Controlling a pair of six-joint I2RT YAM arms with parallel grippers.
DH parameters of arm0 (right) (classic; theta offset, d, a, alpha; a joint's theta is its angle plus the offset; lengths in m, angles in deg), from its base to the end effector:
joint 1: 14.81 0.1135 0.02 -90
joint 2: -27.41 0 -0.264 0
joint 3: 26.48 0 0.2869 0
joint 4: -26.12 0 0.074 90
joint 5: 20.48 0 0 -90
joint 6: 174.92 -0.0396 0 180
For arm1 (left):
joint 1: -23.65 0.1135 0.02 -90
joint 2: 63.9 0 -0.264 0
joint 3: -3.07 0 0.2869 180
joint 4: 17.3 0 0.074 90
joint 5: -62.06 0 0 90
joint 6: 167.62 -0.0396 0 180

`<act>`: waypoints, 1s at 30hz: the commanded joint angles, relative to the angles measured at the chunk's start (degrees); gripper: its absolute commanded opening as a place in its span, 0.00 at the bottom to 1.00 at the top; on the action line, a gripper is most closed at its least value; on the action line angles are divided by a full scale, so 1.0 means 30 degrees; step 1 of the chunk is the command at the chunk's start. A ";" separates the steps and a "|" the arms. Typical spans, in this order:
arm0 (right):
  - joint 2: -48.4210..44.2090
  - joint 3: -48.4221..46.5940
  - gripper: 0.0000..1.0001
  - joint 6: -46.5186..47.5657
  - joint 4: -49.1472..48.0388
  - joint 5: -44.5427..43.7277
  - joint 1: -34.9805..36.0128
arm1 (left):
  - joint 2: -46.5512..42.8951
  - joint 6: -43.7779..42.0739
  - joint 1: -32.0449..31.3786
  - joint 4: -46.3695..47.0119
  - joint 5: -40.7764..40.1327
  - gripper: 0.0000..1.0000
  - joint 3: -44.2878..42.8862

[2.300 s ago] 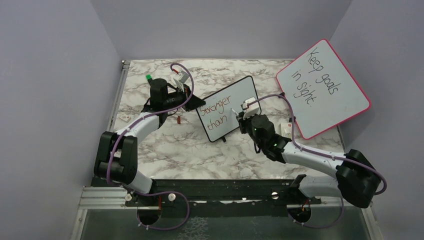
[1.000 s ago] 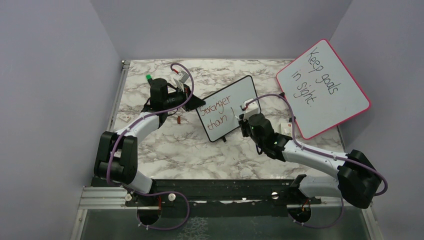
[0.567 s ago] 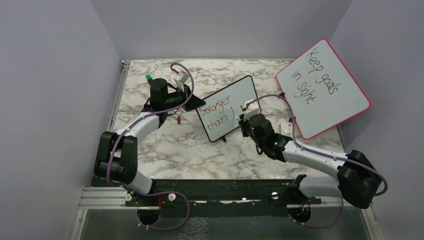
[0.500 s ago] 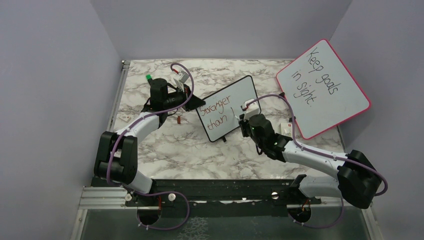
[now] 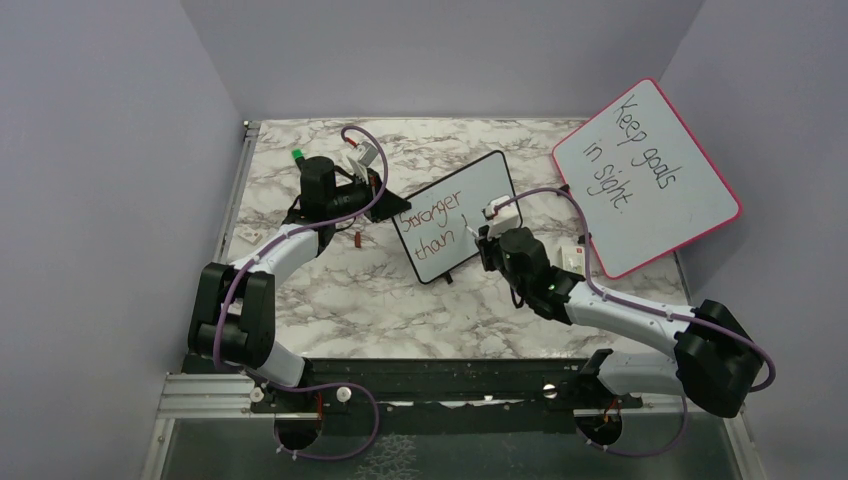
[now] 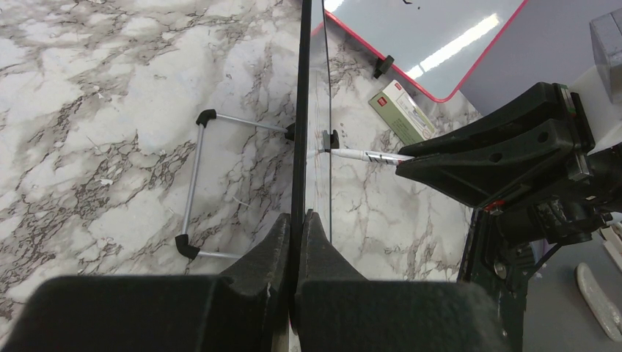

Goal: Write a sentence on the whiteboard

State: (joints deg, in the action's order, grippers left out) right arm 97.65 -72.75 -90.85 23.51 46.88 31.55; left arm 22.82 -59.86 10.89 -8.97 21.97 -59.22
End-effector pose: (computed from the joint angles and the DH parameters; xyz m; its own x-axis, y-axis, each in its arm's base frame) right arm 0.2152 0.2036 0.2051 -0.2935 -0.1696 -0.9408 -0.3923 0.9188 -0.0432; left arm 0.3461 -0.1094 0.2308 -0.5196 -0.0837 -0.8503 0.7357 0.4622 -0.4951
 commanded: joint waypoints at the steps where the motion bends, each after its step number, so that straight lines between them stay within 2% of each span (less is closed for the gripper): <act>1: 0.0275 -0.0118 0.01 0.0225 -0.1347 -0.0386 -0.0160 | 0.0831 -0.1290 -0.0114 -0.2407 -0.1094 0.00 0.0218; 17: 0.0399 -0.0114 0.01 -0.0147 -0.1197 -0.1266 -0.0535 | 0.0868 -0.1320 -0.0121 -0.2464 -0.1109 0.00 0.0157; 30: -0.0052 0.0178 0.01 -0.0919 0.0625 -0.0703 -0.0588 | 0.0816 -0.1320 -0.0114 -0.2465 -0.1139 0.00 0.0212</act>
State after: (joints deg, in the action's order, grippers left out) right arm 98.17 -72.75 -92.42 21.87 44.85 30.18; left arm 22.93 -59.92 10.87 -9.61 21.94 -59.57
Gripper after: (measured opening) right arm 0.165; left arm 0.025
